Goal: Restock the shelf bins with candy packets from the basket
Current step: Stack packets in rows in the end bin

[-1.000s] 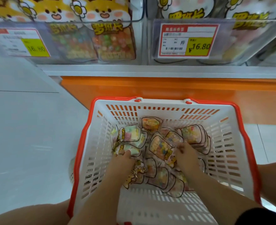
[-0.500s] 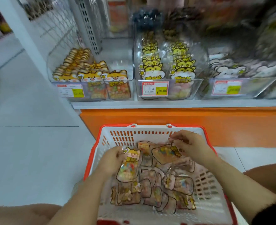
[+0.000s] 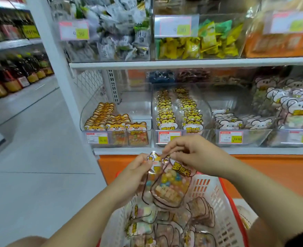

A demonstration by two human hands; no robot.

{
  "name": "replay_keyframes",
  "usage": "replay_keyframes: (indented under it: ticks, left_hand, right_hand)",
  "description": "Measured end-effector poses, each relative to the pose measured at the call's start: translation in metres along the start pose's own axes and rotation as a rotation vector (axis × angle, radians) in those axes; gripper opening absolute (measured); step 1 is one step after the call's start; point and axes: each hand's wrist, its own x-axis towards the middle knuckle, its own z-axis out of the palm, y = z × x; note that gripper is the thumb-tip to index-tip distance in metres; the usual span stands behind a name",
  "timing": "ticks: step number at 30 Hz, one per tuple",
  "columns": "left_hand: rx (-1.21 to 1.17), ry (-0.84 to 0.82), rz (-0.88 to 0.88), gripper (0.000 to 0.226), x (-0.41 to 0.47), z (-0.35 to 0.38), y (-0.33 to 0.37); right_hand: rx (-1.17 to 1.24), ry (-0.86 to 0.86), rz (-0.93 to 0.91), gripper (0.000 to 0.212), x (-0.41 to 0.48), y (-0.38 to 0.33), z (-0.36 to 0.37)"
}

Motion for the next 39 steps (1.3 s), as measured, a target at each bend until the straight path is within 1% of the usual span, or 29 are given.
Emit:
replay_keyframes:
  ticks: [2, 4, 6, 7, 9, 11, 12, 15, 16, 19, 21, 24, 26, 28, 30, 33, 34, 36, 37, 38, 39]
  left_hand:
    - [-0.271, -0.04, -0.03, 0.017, -0.01, 0.006, 0.011]
    - [-0.437, -0.089, -0.095, 0.031, -0.017, 0.009, 0.019]
    - [-0.473, -0.154, -0.163, 0.052, -0.02, 0.006, 0.024]
    - [-0.479, -0.183, -0.189, 0.059, -0.02, 0.004, 0.025]
    - [-0.488, -0.237, -0.205, 0.06, -0.017, 0.0, 0.024]
    - [-0.521, -0.321, -0.19, 0.06, -0.016, -0.002, 0.023]
    - [-0.55, -0.355, -0.173, 0.064, -0.015, -0.003, 0.021]
    - [-0.667, -0.377, -0.105, 0.086, -0.014, -0.002, 0.014]
    - [-0.674, -0.384, -0.071, 0.085, -0.015, 0.001, 0.014]
    - [-0.615, -0.337, -0.019, 0.067, -0.016, 0.007, 0.017]
    - [-0.582, -0.318, -0.005, 0.066, -0.015, 0.006, 0.018]
    - [-0.548, -0.304, 0.02, 0.066, -0.018, 0.001, 0.021]
    - [-0.526, -0.275, 0.033, 0.067, -0.018, -0.004, 0.021]
    - [-0.488, -0.244, 0.047, 0.073, -0.015, -0.006, 0.02]
    - [-0.475, -0.22, 0.042, 0.079, -0.014, -0.007, 0.022]
    - [-0.499, -0.262, 0.028, 0.068, -0.02, -0.002, 0.027]
    - [-0.515, -0.254, 0.007, 0.062, -0.024, -0.001, 0.029]
    - [-0.583, -0.247, -0.049, 0.043, -0.021, 0.004, 0.038]
    - [-0.574, -0.221, -0.057, 0.036, -0.02, 0.006, 0.042]
    - [-0.508, -0.135, -0.063, 0.035, -0.019, 0.007, 0.044]
    - [-0.461, -0.092, -0.049, 0.033, -0.017, 0.007, 0.042]
  right_hand:
    - [-0.019, 0.04, -0.015, 0.02, 0.009, -0.008, 0.004]
    - [-0.034, 0.088, -0.026, 0.021, 0.018, -0.014, 0.005]
    - [-0.059, 0.133, -0.026, 0.022, 0.026, -0.015, 0.005]
    - [-0.07, 0.152, -0.021, 0.022, 0.029, -0.015, 0.005]
    - [-0.078, 0.183, -0.018, 0.019, 0.036, -0.012, 0.006]
    - [-0.09, 0.233, -0.009, 0.014, 0.043, -0.008, 0.008]
    - [-0.1, 0.267, -0.004, 0.011, 0.046, -0.006, 0.01]
    - [-0.124, 0.399, -0.014, 0.005, 0.055, -0.003, 0.016]
    - [-0.124, 0.445, -0.026, 0.005, 0.057, -0.002, 0.018]
    - [-0.095, 0.552, -0.076, 0.008, 0.06, -0.006, 0.018]
    - [-0.102, 0.624, -0.122, 0.013, 0.062, -0.01, 0.008]
    - [-0.073, 0.71, -0.155, 0.016, 0.062, -0.021, -0.025]
    - [-0.007, 0.653, -0.191, 0.02, 0.057, -0.034, -0.051]
    - [-0.027, 0.482, -0.233, 0.021, 0.048, -0.05, -0.064]
    - [-0.146, 0.297, -0.244, 0.017, 0.043, -0.062, -0.056]
    - [-0.327, 0.108, -0.253, 0.008, 0.044, -0.064, -0.026]
    - [-0.355, 0.083, -0.263, 0.006, 0.046, -0.062, -0.019]
    - [-0.388, 0.076, -0.276, 0.006, 0.051, -0.056, -0.012]
    - [-0.387, 0.077, -0.273, 0.006, 0.052, -0.052, -0.009]
    - [-0.387, 0.083, -0.276, 0.007, 0.054, -0.049, -0.006]
    - [-0.4, 0.09, -0.278, 0.008, 0.055, -0.046, -0.002]
